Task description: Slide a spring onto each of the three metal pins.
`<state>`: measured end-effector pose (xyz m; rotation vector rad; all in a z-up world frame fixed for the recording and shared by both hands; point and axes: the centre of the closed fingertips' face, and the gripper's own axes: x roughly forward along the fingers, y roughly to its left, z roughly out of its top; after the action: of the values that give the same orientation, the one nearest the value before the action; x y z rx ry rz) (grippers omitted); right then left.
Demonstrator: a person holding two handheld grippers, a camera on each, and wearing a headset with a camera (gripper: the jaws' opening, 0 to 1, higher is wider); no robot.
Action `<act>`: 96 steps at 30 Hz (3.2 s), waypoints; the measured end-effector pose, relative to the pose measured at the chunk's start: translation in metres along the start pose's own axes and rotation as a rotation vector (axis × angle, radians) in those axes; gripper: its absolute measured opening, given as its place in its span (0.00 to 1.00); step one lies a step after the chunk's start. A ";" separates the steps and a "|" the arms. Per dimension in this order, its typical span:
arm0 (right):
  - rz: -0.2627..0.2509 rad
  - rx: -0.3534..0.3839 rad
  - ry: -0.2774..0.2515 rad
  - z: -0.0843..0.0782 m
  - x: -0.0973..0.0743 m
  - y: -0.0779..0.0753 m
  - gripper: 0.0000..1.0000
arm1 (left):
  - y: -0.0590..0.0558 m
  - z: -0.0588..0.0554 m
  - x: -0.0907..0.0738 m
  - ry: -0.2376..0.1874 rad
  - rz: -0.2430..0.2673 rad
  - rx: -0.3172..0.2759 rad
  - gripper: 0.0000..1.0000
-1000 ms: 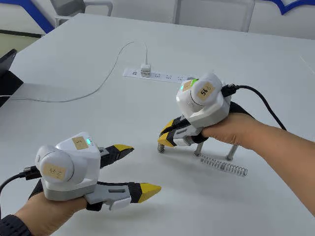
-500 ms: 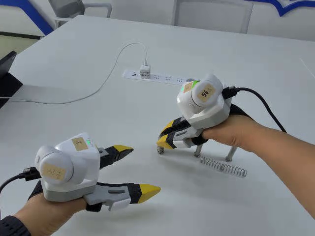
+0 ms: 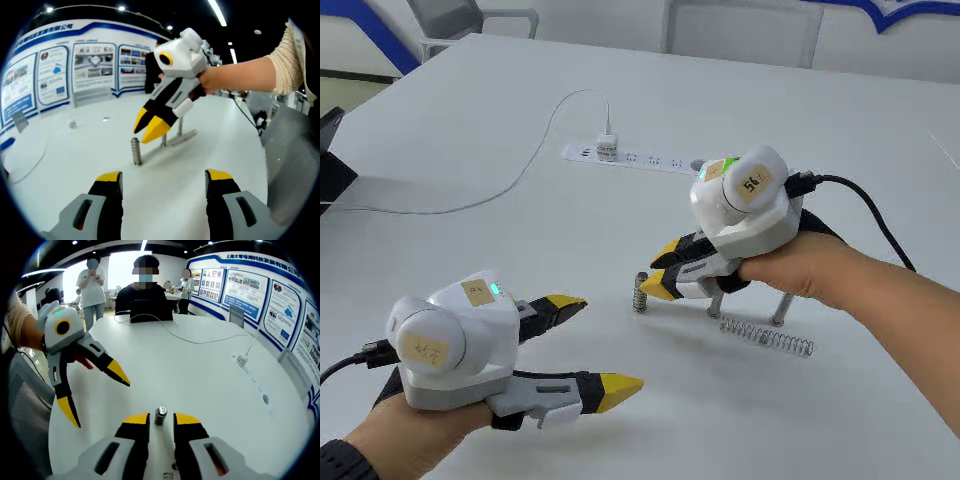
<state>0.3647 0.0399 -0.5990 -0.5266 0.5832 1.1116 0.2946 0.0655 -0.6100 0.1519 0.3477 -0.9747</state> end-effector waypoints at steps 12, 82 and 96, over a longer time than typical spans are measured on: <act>-0.019 -0.007 -0.012 -0.007 -0.018 0.007 0.20 | 0.000 0.000 0.001 0.002 -0.003 0.002 0.68; -0.032 0.033 0.159 -0.089 -0.038 -0.005 0.19 | -0.008 0.000 0.004 0.008 -0.020 0.011 0.66; -0.013 0.018 0.202 -0.098 -0.028 -0.006 0.17 | -0.006 -0.002 0.003 0.010 -0.015 0.005 0.65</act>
<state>0.3452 -0.0447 -0.6518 -0.6309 0.7630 1.0465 0.2910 0.0600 -0.6125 0.1590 0.3561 -0.9896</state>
